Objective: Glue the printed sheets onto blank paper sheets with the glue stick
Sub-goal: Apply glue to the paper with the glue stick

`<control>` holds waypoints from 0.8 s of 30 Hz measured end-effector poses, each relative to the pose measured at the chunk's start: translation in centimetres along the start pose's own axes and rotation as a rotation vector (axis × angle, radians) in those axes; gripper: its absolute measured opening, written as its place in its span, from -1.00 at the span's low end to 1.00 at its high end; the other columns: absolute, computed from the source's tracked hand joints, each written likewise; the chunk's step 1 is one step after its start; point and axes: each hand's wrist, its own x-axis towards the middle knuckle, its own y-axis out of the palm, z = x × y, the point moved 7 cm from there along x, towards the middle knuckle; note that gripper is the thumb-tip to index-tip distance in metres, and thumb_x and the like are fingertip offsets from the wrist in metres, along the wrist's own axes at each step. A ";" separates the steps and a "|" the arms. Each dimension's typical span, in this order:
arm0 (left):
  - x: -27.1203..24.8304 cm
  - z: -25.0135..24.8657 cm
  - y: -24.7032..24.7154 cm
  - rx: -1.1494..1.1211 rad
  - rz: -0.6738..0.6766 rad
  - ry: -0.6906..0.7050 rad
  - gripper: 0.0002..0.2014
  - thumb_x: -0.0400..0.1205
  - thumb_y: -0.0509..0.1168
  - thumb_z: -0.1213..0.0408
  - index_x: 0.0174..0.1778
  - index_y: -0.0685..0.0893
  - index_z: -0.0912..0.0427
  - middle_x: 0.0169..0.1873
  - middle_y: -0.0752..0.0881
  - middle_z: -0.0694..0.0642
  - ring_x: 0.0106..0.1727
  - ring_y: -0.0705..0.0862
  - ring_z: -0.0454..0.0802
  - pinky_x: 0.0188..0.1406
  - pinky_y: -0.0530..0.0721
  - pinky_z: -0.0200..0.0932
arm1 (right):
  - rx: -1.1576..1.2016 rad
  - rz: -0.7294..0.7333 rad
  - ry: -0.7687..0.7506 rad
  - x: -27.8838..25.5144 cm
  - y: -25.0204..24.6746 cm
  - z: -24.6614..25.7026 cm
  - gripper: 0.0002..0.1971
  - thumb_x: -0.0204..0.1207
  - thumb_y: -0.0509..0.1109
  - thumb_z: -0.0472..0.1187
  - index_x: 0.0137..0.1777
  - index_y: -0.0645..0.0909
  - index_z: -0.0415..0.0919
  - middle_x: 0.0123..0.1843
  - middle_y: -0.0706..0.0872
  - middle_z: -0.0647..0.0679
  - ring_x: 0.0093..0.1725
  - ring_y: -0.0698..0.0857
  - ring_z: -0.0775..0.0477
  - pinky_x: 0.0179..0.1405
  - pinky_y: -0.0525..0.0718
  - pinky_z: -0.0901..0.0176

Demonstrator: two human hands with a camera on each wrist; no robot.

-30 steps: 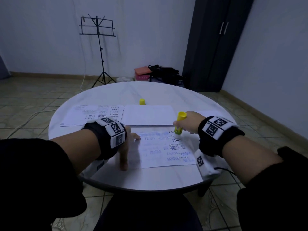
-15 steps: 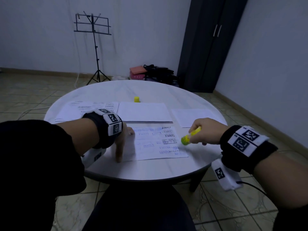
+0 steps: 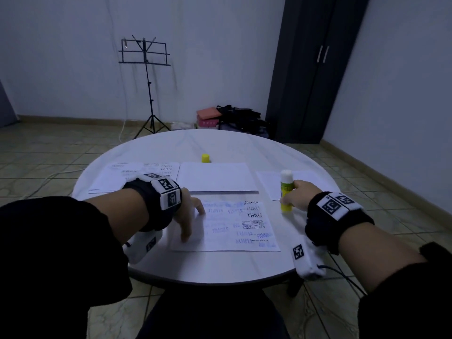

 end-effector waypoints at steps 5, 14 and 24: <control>0.2 -0.1 -0.4 -0.078 -0.052 -0.023 -0.23 0.40 0.51 -0.05 0.50 0.30 -0.26 0.43 0.31 0.08 0.32 0.52 0.10 0.23 0.53 -0.11 | -0.089 0.060 0.069 1.4 1.0 -0.7 -0.70 0.43 0.48 -0.31 0.16 0.63 -0.28 0.07 0.67 -0.20 0.06 0.65 -0.22 0.00 0.56 0.08; 1.0 -2.3 -5.4 -0.185 -0.159 0.031 -0.29 0.51 0.43 -0.02 0.55 0.31 -0.04 0.48 0.40 0.10 0.45 0.44 0.10 0.34 0.45 -0.08 | -0.329 0.148 0.114 1.1 0.1 -1.6 -0.58 0.38 0.41 -0.23 0.26 0.63 -0.26 0.13 0.69 -0.19 0.15 0.67 -0.20 0.08 0.64 0.10; 9.6 -11.3 -12.6 -0.100 -0.206 0.175 -0.44 0.66 0.29 0.08 0.56 0.39 0.19 0.51 0.45 0.11 0.50 0.42 0.09 0.42 0.38 -0.10 | -0.842 0.210 -0.088 10.4 -1.2 -4.5 -0.49 0.72 0.06 -0.13 0.65 0.11 -0.05 0.68 0.11 -0.02 0.64 0.16 -0.13 0.61 0.15 -0.02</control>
